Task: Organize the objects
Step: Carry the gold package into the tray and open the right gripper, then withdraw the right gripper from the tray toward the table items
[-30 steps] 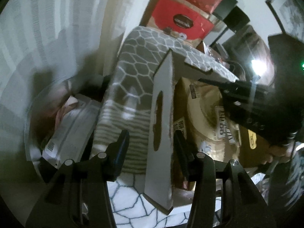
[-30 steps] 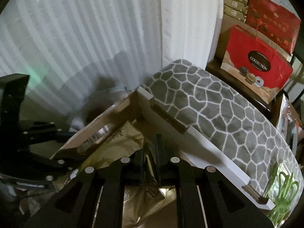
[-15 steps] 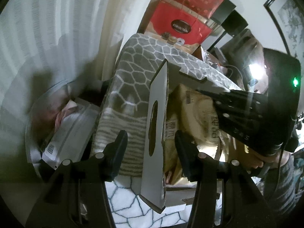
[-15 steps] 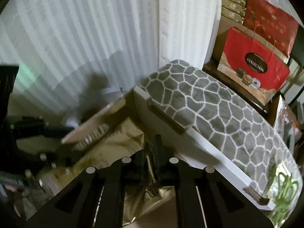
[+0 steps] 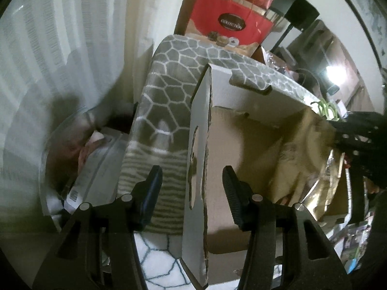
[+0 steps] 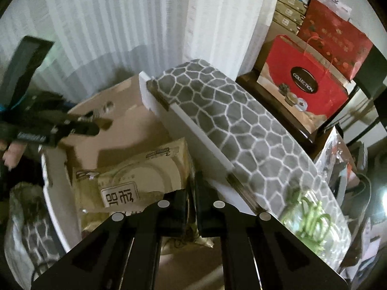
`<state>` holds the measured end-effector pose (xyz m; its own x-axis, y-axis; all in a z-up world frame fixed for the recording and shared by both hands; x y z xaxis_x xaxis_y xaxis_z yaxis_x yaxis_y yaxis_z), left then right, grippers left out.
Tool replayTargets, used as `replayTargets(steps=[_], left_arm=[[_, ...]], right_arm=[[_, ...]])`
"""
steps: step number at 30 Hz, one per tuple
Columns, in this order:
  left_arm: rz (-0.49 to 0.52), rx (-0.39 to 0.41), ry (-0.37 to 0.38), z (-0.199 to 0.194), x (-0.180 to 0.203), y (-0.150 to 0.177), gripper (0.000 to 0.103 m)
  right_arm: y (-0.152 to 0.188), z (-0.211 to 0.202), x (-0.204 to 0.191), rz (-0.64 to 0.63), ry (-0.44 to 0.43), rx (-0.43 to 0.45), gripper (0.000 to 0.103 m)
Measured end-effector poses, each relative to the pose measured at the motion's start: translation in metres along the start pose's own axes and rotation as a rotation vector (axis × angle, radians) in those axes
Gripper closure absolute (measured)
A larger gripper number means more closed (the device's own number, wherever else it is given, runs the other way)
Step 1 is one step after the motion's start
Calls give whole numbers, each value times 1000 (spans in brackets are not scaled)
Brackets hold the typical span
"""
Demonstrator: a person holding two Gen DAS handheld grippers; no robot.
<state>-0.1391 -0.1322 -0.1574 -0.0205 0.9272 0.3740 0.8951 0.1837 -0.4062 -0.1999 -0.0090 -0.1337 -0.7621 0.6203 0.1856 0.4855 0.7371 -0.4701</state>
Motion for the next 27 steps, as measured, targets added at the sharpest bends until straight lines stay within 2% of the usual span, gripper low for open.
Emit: replayTargets(steps=[3,4,6,7,8,10,11,12,14,17,20,22,24,27], left_arm=[[-1,-10,-9,5,0,1,58],[-2,-12,-8,6,0,1,66],[4,-25,-6,9,2,3,76],[7,-27,-11,10,2,4,76],[10,-28,-21,11,2,4,77],[11,-34,-27,13,2,6,79],[12,-35,-29,13,2,6,80],[13,-34,-31,14,2,7,80],[13,-33,-31,14,2,6,82],[11,-31,-32,14,3,5,83],[18,-31,-39,14,4,5,84],[18,-32,-40,14,4,6,84],[13,-32,-39,14,4,5,84],[9,-32,-40,14,4,4,84]], right_arm=[[8,-5,7,-27,9,-17,98],[10,-6,10,-28,12,-24,98],[13,-7,19,-18,18,-33,98],[13,-6,22,-5,18,-35,95],[13,-5,26,19,16,-40,91],[14,-3,31,69,21,-52,76],[14,-3,36,106,50,-52,65],[15,-5,38,119,66,-49,62],[19,-10,42,158,78,-47,62],[26,-24,46,254,30,-24,62],[33,-41,56,351,32,-9,62],[32,-54,52,389,-4,33,61],[29,-66,32,365,-76,67,61],[27,-67,1,279,-93,63,61]])
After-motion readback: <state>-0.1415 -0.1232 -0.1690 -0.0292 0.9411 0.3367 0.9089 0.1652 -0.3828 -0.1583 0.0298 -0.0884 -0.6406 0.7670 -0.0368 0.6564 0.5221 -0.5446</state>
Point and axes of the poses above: each gripper's, at about its wrist camera, not at the fingertips, and z roughly the way its jaws point, x to its right, y to its underside, the point moved 10 cm from there along z, roughly the way its jaws point, and after that the axes turned 6 degrees about y, right-handed, at the moved point
